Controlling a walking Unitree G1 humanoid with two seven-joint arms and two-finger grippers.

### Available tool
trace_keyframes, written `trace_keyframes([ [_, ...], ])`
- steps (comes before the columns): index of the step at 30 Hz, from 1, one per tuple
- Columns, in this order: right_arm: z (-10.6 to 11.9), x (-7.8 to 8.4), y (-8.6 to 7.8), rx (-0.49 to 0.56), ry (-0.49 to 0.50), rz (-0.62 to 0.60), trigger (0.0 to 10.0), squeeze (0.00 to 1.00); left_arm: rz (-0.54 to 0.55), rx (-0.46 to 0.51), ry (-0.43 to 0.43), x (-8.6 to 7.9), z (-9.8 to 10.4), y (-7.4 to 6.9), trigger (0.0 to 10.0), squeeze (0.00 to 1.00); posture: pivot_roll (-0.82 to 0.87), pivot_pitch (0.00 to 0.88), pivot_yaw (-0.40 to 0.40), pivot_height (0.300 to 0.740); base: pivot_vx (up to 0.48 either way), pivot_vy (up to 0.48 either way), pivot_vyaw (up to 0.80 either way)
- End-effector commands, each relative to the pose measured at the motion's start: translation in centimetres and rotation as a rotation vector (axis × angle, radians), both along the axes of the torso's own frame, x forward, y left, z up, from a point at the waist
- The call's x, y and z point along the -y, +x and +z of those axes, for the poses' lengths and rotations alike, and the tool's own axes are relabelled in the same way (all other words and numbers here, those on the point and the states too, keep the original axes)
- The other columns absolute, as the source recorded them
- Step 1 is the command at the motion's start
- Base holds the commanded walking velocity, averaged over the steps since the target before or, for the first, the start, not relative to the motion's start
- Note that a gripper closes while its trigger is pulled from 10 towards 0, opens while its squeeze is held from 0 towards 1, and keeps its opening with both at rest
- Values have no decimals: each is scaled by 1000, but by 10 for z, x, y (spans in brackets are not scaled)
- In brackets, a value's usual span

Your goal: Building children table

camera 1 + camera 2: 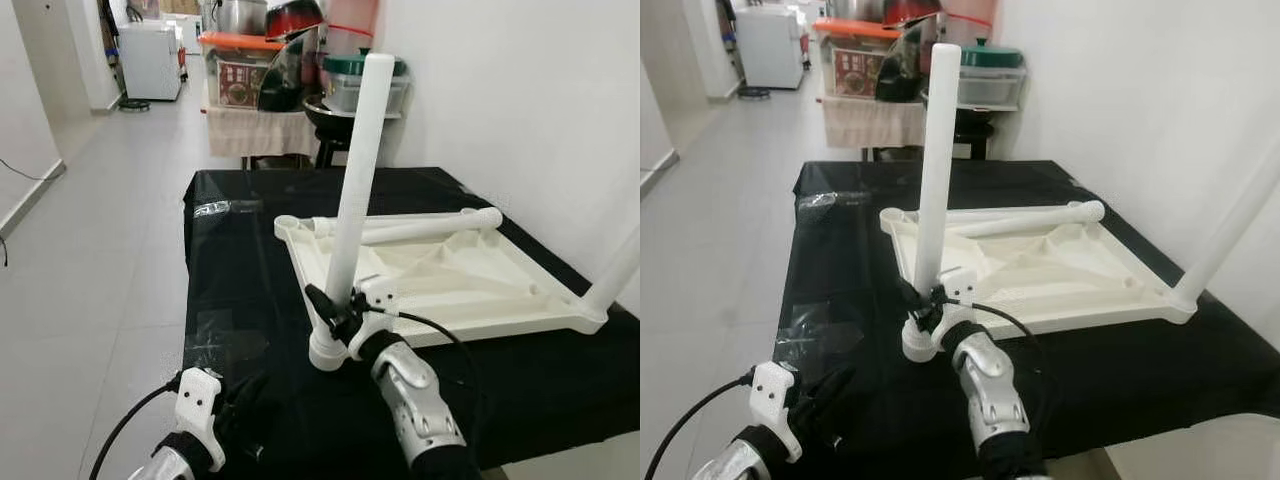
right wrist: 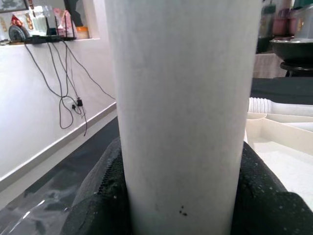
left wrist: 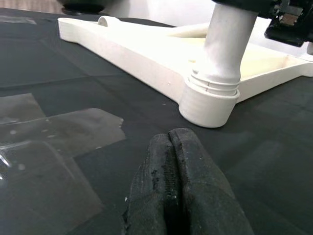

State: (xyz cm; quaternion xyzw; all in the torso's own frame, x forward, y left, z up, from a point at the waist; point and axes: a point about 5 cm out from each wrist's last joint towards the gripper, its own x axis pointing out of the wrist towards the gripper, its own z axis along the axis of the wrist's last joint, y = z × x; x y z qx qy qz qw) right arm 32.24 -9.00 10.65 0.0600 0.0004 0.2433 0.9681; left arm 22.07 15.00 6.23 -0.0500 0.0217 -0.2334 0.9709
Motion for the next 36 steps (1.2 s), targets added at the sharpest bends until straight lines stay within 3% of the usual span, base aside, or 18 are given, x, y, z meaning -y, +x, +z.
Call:
trace_keyframes([
  [1,-29,10,-8,-180,2,30,10000,67,-2,-9,10,1,-2,1,10000,0,75,0,-85,740,0,0,0],
  [2,-23,8,-8,-166,15,94,10000,1000,-2,-9,9,2,-2,1,10000,0,80,0,-85,740,0,0,0],
  [5,-17,5,-8,-153,19,150,10000,1000,-2,-10,8,2,-3,1,10000,0,80,0,-85,740,0,0,0],
  [7,-5,13,0,-103,14,278,10000,1000,-4,-11,7,3,-3,2,10000,0,93,0,-92,740,0,0,0],
  [8,1,16,3,-83,2,346,10000,922,-5,-11,7,3,-3,2,10000,0,93,0,-92,740,0,0,0],
  [10,6,20,6,-68,-12,407,10000,922,-6,-11,7,3,-3,2,10000,0,93,0,-92,740,0,0,0],
  [11,12,22,8,-57,-40,507,10000,0,-6,-11,7,3,-3,2,10000,0,102,0,-98,740,0,0,0],
  [12,18,25,10,-45,-66,595,10000,0,-6,-10,7,3,-3,3,10000,0,102,0,-98,740,0,0,0],
  [14,18,25,10,-45,-66,595,10000,0,-6,-10,7,3,-3,3,10000,0,102,0,-98,740,0,0,0],
  [16,33,32,17,-48,-105,757,10000,0,-5,-11,9,4,-4,3,10000,0,129,0,-109,740,0,0,0],
  [20,47,35,30,-76,-90,799,10000,0,-4,-14,11,5,-4,4,10000,0,144,0,-113,740,0,0,0],
  [21,50,35,34,-94,-71,793,5490,0,-4,-16,11,5,-5,4,10000,0,155,0,-120,740,0,0,0],
  [23,50,36,35,-103,-65,798,5490,0,-4,-16,11,6,-5,4,10000,0,155,0,-120,740,0,0,0],
  [24,50,37,36,-114,-63,795,0,0,-4,-17,11,6,-5,4,10000,0,164,0,-125,740,0,0,0],
  [31,46,44,37,-138,-33,781,0,0,-2,-15,17,6,-5,2,10000,0,166,0,-126,740,0,0,0],
  [36,30,56,30,-144,1,758,0,0,-15,-12,37,4,-5,-1,10000,0,150,0,-109,740,0,0,0],
])
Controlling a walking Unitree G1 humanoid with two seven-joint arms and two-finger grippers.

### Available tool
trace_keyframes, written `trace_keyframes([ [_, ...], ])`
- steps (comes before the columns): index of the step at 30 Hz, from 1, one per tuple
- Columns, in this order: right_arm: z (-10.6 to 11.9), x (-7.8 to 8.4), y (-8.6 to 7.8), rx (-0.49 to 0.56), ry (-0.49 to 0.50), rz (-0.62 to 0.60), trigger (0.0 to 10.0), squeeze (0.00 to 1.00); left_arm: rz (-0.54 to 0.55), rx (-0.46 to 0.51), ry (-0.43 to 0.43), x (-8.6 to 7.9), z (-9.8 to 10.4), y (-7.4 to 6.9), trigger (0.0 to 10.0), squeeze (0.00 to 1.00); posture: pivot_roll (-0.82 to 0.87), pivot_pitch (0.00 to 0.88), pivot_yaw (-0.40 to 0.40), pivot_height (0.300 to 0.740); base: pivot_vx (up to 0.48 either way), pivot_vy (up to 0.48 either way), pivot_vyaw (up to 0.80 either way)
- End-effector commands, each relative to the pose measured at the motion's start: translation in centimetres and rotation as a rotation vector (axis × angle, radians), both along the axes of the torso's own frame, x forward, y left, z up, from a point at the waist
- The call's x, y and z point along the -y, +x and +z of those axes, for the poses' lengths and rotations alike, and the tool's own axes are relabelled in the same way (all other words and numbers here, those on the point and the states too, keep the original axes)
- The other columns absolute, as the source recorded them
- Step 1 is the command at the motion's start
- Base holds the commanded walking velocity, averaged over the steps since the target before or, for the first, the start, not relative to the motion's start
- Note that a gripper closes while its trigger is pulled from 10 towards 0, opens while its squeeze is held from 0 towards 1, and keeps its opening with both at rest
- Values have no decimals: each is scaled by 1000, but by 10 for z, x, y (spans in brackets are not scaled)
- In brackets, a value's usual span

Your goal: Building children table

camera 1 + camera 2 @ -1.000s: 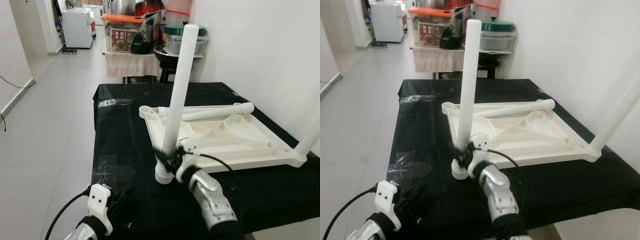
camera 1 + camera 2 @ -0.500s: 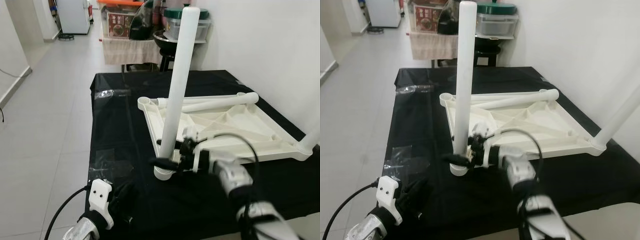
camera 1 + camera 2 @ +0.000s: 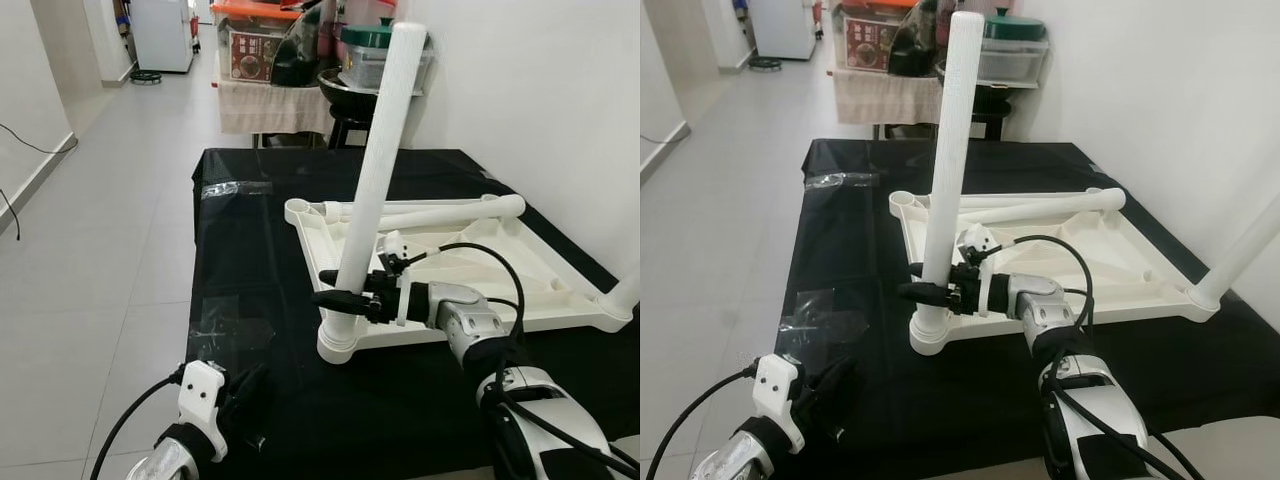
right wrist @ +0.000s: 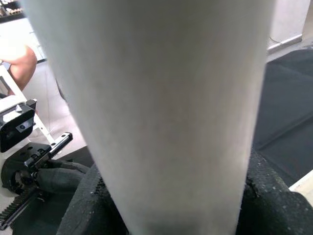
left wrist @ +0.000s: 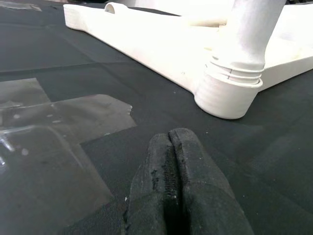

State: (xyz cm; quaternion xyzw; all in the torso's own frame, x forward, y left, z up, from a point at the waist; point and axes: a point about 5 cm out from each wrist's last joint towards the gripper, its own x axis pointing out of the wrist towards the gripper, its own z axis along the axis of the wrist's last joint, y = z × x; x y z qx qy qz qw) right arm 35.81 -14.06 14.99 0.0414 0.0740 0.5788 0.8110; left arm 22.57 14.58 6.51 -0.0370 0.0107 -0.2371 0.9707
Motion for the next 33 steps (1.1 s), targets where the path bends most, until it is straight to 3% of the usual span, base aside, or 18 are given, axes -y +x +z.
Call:
trace_keyframes([
  [1,-21,9,-11,-56,30,-25,0,0,-10,-41,19,-1,-8,-7,10000,0,139,0,-103,740,0,0,0],
  [7,-40,9,-21,-58,7,-109,0,0,-15,-40,21,-2,-8,-10,10000,0,128,0,-107,740,0,0,0],
  [8,-59,-4,-26,-50,-40,-318,0,0,-24,-37,27,-4,-7,-11,10000,0,112,0,-97,740,0,0,0],
  [9,-59,-4,-26,-50,-40,-318,0,0,-24,-37,27,-4,-7,-11,10000,0,112,0,-97,740,0,0,0],
  [10,-91,-41,-53,-146,-33,-470,0,0,-41,-23,43,-4,-5,-10,10000,0,94,0,-84,740,0,0,0],
  [11,-91,-41,-53,-146,-33,-470,0,0,-41,-23,43,-4,-5,-10,10000,0,94,0,-84,740,0,0,0],
  [12,-102,-69,-73,-166,-70,-493,0,0,-62,-9,62,-4,-4,-10,10000,0,67,0,-63,740,0,0,0],
  [15,-102,-69,-73,-166,-70,-493,0,0,-62,-9,62,-4,-4,-10,10000,0,67,0,-63,740,0,0,0],
  [16,-102,-80,-77,-172,-47,-536,0,0,-81,5,74,-3,-2,-8,10000,0,63,0,-64,740,0,0,0],
  [21,-97,-64,-59,-142,-84,-566,0,0,-140,21,45,0,5,-10,10000,0,86,0,-106,740,0,0,0],
  [22,-97,-62,-56,-138,-112,-584,10000,0,-153,22,34,2,5,-12,10000,0,89,0,-110,740,0,0,0],
  [23,-97,-62,-56,-138,-112,-584,10000,0,-153,22,34,2,5,-12,10000,0,89,0,-110,740,0,0,0],
  [24,-88,-66,-55,-128,-71,-490,10000,1000,-163,25,31,7,4,-16,10000,0,97,0,-116,740,0,0,0],
  [27,-83,-66,-54,-118,-61,-479,10000,1000,-163,26,31,8,4,-16,10000,0,97,0,-116,740,0,0,0],
  [30,-53,-61,-41,-37,28,-293,10000,1000,-161,33,40,9,4,-14,10000,0,99,0,-113,740,0,0,0],
  [31,-53,-61,-41,-37,28,-293,10000,1000,-161,33,40,9,4,-14,10000,0,99,0,-113,740,0,0,0],
  [32,-45,-55,-35,-15,32,-244,10000,0,-156,38,44,9,4,-13,10000,0,104,0,-114,740,0,0,0],
  [33,-39,-47,-29,1,17,-206,10000,0,-152,42,47,8,4,-12,10000,0,112,0,-119,740,0,0,0],
])
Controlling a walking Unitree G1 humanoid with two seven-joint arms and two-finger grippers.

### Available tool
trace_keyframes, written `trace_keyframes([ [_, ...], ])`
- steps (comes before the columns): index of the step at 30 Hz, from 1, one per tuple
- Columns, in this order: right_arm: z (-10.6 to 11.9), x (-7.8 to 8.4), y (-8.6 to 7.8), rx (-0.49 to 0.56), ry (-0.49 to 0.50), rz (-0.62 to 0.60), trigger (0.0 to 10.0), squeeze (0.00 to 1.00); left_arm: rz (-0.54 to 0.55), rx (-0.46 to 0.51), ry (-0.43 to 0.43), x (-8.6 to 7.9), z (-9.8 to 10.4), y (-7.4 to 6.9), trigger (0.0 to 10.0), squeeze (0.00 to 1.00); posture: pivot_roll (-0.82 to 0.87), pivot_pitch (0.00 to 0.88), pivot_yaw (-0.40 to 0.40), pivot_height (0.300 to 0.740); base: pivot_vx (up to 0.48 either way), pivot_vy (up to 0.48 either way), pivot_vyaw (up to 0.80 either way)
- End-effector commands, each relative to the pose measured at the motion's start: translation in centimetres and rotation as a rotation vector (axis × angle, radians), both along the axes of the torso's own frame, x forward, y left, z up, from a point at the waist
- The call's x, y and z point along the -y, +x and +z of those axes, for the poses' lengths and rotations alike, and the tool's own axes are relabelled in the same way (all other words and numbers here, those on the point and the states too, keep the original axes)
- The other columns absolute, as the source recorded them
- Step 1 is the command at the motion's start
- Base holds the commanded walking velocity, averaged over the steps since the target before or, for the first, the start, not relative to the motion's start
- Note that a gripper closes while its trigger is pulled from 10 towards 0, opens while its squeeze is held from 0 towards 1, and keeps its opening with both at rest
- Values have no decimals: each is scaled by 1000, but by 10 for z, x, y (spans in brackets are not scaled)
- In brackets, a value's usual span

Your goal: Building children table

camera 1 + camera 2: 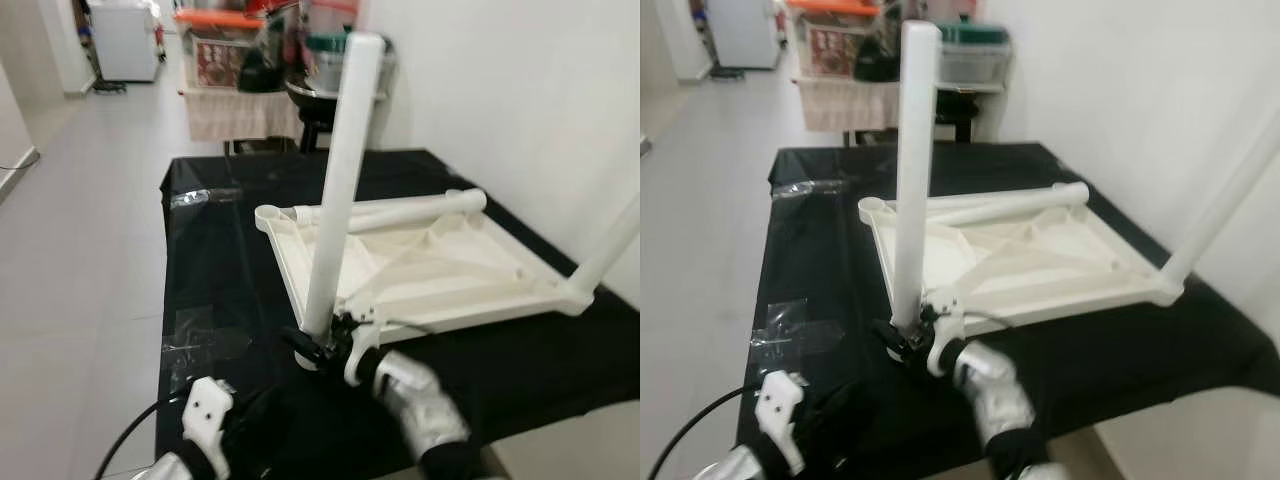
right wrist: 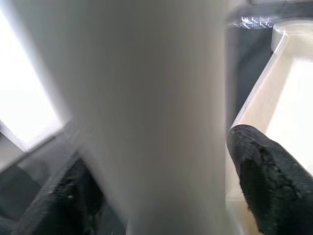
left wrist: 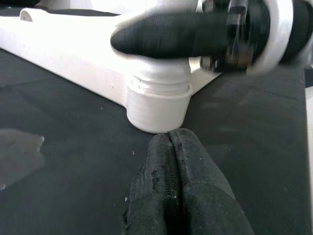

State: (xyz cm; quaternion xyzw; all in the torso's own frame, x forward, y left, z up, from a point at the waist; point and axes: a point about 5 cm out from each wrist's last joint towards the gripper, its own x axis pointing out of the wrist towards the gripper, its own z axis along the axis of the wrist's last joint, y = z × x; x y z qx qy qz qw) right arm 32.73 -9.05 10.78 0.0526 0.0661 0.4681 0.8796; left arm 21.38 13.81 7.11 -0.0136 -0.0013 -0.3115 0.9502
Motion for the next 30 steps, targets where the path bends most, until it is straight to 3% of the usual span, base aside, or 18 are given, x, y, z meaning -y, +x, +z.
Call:
trace_keyframes([
  [1,7,8,6,8,-3,77,10000,0,4,5,11,0,-1,0,10000,0,114,0,-121,740,0,0,0],
  [7,27,33,23,1,-36,187,10000,0,41,37,13,-3,5,1,10000,0,146,0,-143,740,0,0,0],
  [11,33,37,26,-22,-29,232,10000,0,47,44,12,-4,7,2,10000,0,159,0,-150,740,0,0,0],
  [12,35,39,26,-30,-32,258,2000,0,44,45,15,-3,8,1,10000,0,161,0,-151,740,0,0,0],
  [13,38,40,27,-44,-27,284,0,0,41,52,28,-3,9,1,10000,0,161,0,-150,740,0,0,0],
  [23,42,51,32,-55,-37,290,0,0,33,62,40,-3,12,-3,10000,0,161,0,-153,740,0,0,0],
  [30,8,48,20,-54,-82,163,0,0,37,48,44,-1,8,-8,10000,0,153,0,-161,740,0,0,0],
])
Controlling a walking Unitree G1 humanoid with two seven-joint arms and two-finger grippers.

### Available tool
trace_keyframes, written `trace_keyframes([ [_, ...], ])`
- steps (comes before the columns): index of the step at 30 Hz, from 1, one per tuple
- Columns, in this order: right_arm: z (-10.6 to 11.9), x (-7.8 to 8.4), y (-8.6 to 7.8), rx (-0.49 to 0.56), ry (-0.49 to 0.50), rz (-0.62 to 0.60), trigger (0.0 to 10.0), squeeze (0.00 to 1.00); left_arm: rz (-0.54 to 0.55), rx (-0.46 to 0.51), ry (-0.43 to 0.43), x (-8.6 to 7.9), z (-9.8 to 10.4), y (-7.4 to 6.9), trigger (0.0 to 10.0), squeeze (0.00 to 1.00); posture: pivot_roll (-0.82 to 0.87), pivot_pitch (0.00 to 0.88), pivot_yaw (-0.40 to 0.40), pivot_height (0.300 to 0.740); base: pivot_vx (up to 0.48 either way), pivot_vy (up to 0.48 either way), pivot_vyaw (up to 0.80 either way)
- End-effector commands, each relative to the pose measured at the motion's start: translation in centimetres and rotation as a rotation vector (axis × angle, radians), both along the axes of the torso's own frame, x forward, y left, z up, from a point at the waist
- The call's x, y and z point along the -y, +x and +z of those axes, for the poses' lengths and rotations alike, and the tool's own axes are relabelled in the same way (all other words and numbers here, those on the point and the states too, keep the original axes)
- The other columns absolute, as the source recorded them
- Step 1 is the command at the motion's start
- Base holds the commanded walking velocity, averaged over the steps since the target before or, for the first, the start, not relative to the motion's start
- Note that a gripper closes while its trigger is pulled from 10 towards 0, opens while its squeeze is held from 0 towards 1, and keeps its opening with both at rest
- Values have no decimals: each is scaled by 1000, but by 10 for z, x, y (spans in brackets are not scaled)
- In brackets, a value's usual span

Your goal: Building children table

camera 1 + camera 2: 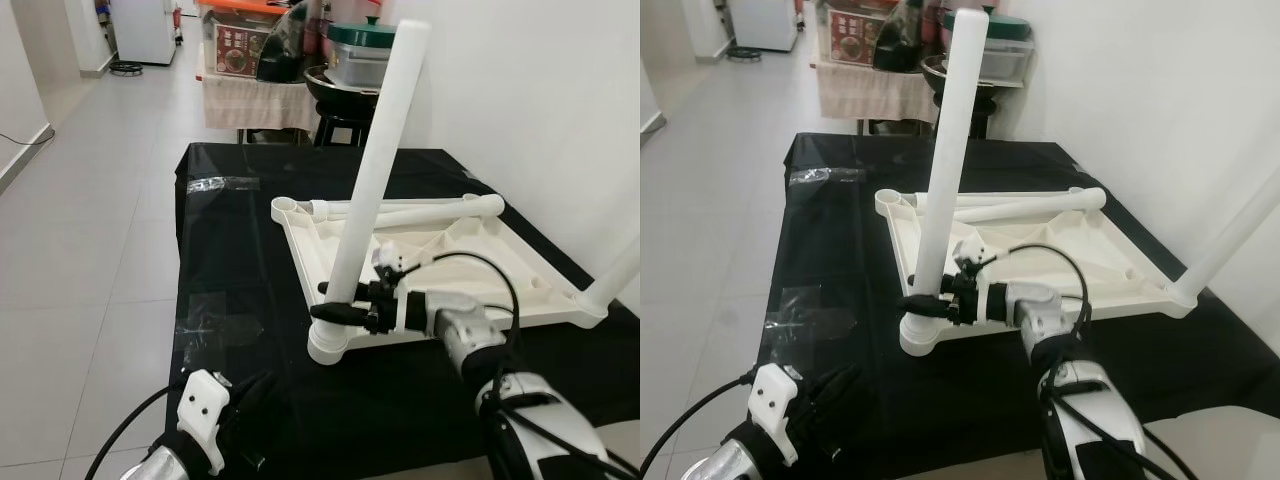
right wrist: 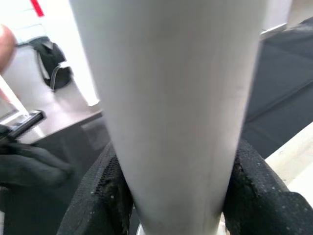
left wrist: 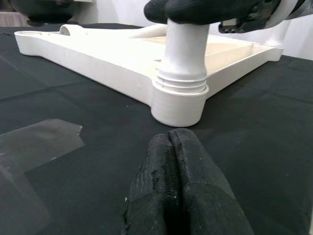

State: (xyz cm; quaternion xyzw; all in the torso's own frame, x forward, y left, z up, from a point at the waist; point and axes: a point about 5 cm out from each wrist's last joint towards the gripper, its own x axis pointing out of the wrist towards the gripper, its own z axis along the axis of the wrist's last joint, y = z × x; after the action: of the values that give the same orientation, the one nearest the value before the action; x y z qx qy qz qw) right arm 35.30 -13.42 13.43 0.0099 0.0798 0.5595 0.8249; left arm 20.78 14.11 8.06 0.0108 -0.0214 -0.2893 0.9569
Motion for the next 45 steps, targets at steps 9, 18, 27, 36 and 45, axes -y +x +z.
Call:
trace_keyframes([
  [9,-79,-38,-53,-165,9,-757,0,0,16,-13,-12,-6,1,-3,10000,0,91,0,-99,740,0,0,0],
  [18,-62,-23,-31,-59,-21,-629,10000,1000,29,-31,-24,-6,-4,-1,10000,0,111,0,-114,740,0,0,0],
  [27,5,-20,-16,142,31,-71,10000,0,44,-37,-49,-6,-3,4,10000,0,130,0,-115,740,0,0,0],
  [36,29,-16,5,74,3,92,10000,0,52,-36,-56,-6,-4,8,10000,0,160,0,-139,740,0,0,0],
  [45,42,-9,11,8,30,180,0,0,55,-35,-65,-3,-5,8,10000,0,161,0,-148,740,0,0,0],
])
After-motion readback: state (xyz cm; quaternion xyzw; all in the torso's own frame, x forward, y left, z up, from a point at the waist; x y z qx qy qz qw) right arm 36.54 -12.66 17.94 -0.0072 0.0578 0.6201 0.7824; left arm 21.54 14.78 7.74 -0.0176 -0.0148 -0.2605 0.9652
